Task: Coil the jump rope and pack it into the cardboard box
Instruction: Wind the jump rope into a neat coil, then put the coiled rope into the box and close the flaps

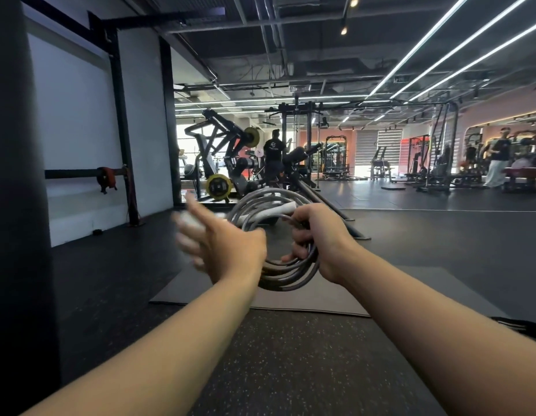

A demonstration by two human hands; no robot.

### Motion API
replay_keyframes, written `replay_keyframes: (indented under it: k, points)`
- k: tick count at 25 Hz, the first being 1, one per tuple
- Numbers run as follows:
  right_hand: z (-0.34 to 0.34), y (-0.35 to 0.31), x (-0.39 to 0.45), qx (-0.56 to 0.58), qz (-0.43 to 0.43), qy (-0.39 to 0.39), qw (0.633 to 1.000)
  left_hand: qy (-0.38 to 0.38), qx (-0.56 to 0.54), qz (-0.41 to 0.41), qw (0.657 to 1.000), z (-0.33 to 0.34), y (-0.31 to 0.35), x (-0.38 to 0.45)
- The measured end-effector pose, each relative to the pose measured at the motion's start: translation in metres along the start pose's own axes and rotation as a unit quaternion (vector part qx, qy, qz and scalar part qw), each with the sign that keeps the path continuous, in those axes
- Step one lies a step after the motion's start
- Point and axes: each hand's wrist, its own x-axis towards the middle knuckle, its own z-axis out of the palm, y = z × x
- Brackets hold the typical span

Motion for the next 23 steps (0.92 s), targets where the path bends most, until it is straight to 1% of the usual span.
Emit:
replay_keyframes:
  k: [1, 2, 3, 4, 6, 8, 9, 11, 12, 14, 16, 18, 19, 21, 23]
  points:
    - [0.003, -0.003, 0.001, -0.022, 0.017, -0.007, 1.0, 0.01, 0.12, 0.169, 0.978, -0.005, -0.003, 0.008]
    - [0.004, -0.004, 0.002, -0.042, 0.035, -0.023, 0.998, -0.008, 0.223, 0.308, 0.925, -0.013, -0.002, 0.016]
    - [0.004, -0.006, 0.003, -0.057, 0.052, -0.048, 0.996, -0.051, 0.281, 0.392, 0.875, -0.016, -0.003, 0.026]
    - [0.004, -0.006, 0.004, -0.064, 0.069, -0.08, 0.992, -0.108, 0.291, 0.414, 0.856, -0.02, -0.004, 0.032]
    - [0.004, -0.004, 0.006, -0.05, 0.092, -0.152, 0.983, -0.209, 0.269, 0.35, 0.873, -0.023, -0.009, 0.043]
    - [0.0, 0.004, 0.008, -0.016, 0.081, -0.189, 0.979, -0.242, 0.237, 0.302, 0.891, -0.025, -0.015, 0.048]
    - [-0.001, 0.011, 0.009, -0.011, 0.059, -0.182, 0.981, -0.244, 0.213, 0.276, 0.905, -0.026, -0.018, 0.05]
    - [0.002, 0.026, 0.006, -0.011, 0.01, -0.134, 0.991, -0.225, 0.154, 0.211, 0.939, -0.032, -0.022, 0.054]
    - [0.007, 0.034, 0.004, 0.002, -0.014, -0.106, 0.994, -0.216, 0.135, 0.189, 0.948, -0.036, -0.025, 0.057]
    - [0.025, 0.047, 0.001, 0.01, -0.079, -0.068, 0.994, -0.204, 0.127, 0.177, 0.955, -0.049, -0.031, 0.06]
    - [0.054, 0.058, 0.0, -0.038, -0.146, -0.054, 0.987, -0.182, 0.134, 0.184, 0.957, -0.071, -0.043, 0.066]
    - [0.089, 0.069, -0.001, -0.072, -0.175, -0.072, 0.979, -0.171, 0.153, 0.181, 0.956, -0.105, -0.062, 0.071]
    - [0.11, 0.078, -0.001, -0.081, -0.172, -0.092, 0.977, -0.171, 0.164, 0.167, 0.957, -0.126, -0.076, 0.074]
    - [0.152, 0.097, -0.002, -0.09, -0.152, -0.136, 0.975, -0.163, 0.17, 0.123, 0.964, -0.169, -0.104, 0.079]
    - [0.204, 0.118, -0.008, -0.089, -0.113, -0.19, 0.971, -0.132, 0.176, 0.072, 0.973, -0.215, -0.138, 0.084]
